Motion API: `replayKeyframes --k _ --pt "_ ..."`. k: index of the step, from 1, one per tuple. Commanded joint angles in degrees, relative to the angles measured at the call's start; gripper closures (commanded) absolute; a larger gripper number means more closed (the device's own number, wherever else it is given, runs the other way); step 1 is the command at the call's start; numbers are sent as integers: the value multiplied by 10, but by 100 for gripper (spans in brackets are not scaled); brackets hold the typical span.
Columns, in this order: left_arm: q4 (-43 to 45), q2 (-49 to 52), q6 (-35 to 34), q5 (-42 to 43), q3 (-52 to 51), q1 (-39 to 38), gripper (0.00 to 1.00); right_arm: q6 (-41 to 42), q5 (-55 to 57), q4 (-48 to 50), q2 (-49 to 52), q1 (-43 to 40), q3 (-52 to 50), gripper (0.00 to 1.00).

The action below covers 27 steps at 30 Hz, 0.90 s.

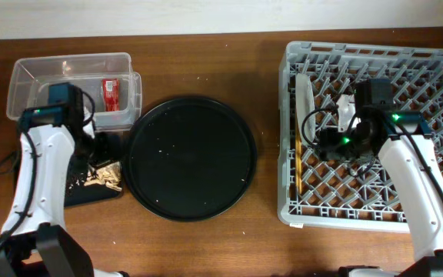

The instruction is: Sort waste into correct bins and load items into the dishwasher rack

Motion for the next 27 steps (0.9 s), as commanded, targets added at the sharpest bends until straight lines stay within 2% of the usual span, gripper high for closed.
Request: replayKeyframes --k 1,4,6,7,9,11,14,22,27 --pt "-2 -53 -5 -4 -33 10 1 0 6 -5 -18 3 -7 49" --pt "55 -160 -5 -2 -106 10 1 25 36 40 -106 3 -58 47" --pt "113 -266 -5 10 -167 10 1 25 36 87 -191 3 -113 39" --pt "143 -323 -5 15 -197 10 1 25 36 114 -246 3 -146 32" --pt "189 -430 -5 23 -247 10 1 25 39 145 -333 3 -187 2" --pt "216 -514 -5 22 -282 10 1 25 51 144 -403 3 -203 2" --pt "220 -574 -5 22 -291 10 1 25 51 135 -439 3 -203 2" --pt "219 -577 -5 22 -291 10 1 25 51 134 -408 3 -203 2" --pt "219 -577 -5 22 -291 10 1 25 51 134 -348 4 -205 2"
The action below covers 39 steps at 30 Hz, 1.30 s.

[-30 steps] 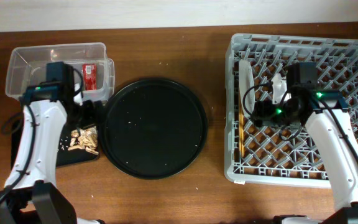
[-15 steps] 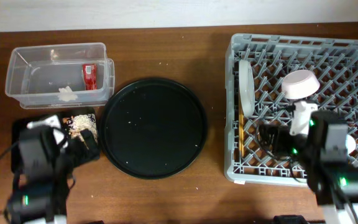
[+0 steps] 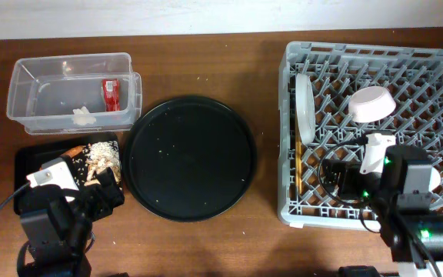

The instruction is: Sort waste into correct bins and load items into the dishwasher rack

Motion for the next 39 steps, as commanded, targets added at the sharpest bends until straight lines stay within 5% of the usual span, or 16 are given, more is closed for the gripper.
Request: replayKeyframes --k 1,11,17,22,27,39 --pt "1 -1 -1 6 -4 1 1 4 7 0 18 3 -6 2" --pt "1 -1 -1 6 -4 1 1 -16 83 9 -189 3 -22 2" --pt "0 -1 -1 6 -4 1 1 -13 44 315 -431 3 -320 2" --pt "0 -1 -1 6 -4 1 1 -14 43 566 -474 3 -502 2" --pt "1 -1 -1 6 -4 1 1 -91 50 457 -474 3 -503 2" --pt "0 -1 -1 6 -4 1 1 -90 50 458 -474 3 -503 2"
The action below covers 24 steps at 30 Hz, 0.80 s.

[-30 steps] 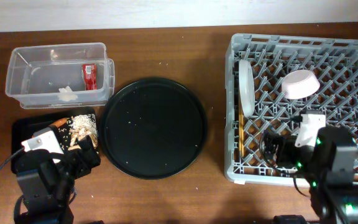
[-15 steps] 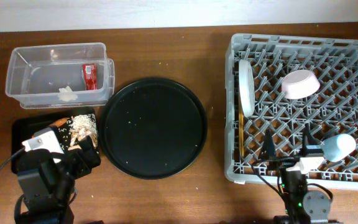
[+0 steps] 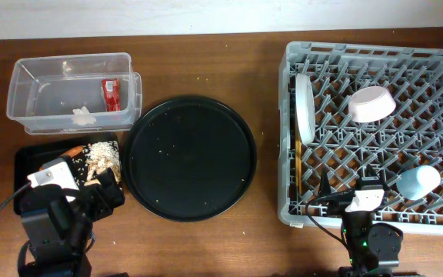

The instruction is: Sort waste into correct bins and load items into the dishwasher rack

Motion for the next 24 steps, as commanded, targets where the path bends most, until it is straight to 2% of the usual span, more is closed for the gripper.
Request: replayKeyframes --k 1,15,20,21,24 --pt "-1 -2 -1 6 -1 1 1 -2 3 -3 -4 3 -3 2" --pt "-1 -3 -1 6 -1 1 1 -2 3 -3 -4 3 -3 2" --pt "-1 -41 -1 6 -2 -2 1 -2 3 -3 -4 3 -3 2" --pt "-6 -52 -1 -3 -3 -14 1 -2 3 -3 -4 3 -3 2" --pt "-6 -101 -1 -100 -42 -87 1 -2 3 -3 -4 3 -3 2"
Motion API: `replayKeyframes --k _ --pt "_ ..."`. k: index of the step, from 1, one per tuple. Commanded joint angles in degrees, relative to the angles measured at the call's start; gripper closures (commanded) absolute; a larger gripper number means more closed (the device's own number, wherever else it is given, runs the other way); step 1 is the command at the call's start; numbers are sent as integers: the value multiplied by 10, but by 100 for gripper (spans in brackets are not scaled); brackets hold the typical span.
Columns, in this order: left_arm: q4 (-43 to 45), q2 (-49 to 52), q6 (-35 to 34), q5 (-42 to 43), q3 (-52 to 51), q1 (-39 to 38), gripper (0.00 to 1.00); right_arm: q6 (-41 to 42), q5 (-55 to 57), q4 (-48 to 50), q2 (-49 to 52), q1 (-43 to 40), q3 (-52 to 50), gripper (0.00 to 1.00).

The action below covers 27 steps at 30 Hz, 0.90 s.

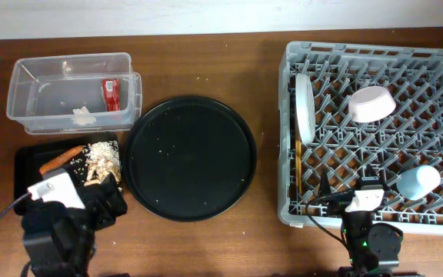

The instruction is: Sort waste into correct bins and load items into the dishwasher rack

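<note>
The grey dishwasher rack [437, 58] on the right holds an upright white plate [304, 108], a pale bowl [371, 103], a light blue cup [419, 181] and a wooden stick [299, 173] along its left side. At far left a clear bin [29, 115] contains a red wrapper [111, 94] and a white scrap [82, 117]. Below it, a black tray [28, 160] carries a carrot piece [60, 158] and pale food scraps [102, 160]. My left gripper [108, 204] sits low at the tray's front corner. My right gripper [325, 192] is at the rack's front edge. Neither gripper's fingers show clearly.
A large round black plate [189, 158] with a few crumbs lies between the tray and the rack. The brown table [206, 246] runs along the front, and a pale wall strip borders the back.
My left arm has moved slightly toward the front edge, so more of the carrot and scraps on the tray shows. The right arm and everything in the rack are unchanged.
First my left arm reached over the tray by the clear bin, and my right arm was over the middle of the rack. Then both were drawn back toward the front, uncovering the bowl. Later the blue cup lay in the rack, and both arms now stay low.
</note>
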Motion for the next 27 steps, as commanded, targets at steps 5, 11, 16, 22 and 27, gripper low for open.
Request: replayKeyframes --k 5,11,16,22,27 --pt "158 -158 38 -91 -196 -95 1 0 3 -3 -5 3 -3 2" --pt "460 -289 140 -12 -413 -106 1 0 3 -3 -5 3 -3 2" --pt "487 -289 159 26 -470 -107 1 0 3 -3 -5 3 -3 2" --pt "466 -289 159 30 -470 -107 1 0 3 -3 -5 3 -3 2" --pt "466 -289 159 30 -470 -107 1 0 3 -3 -5 3 -3 2"
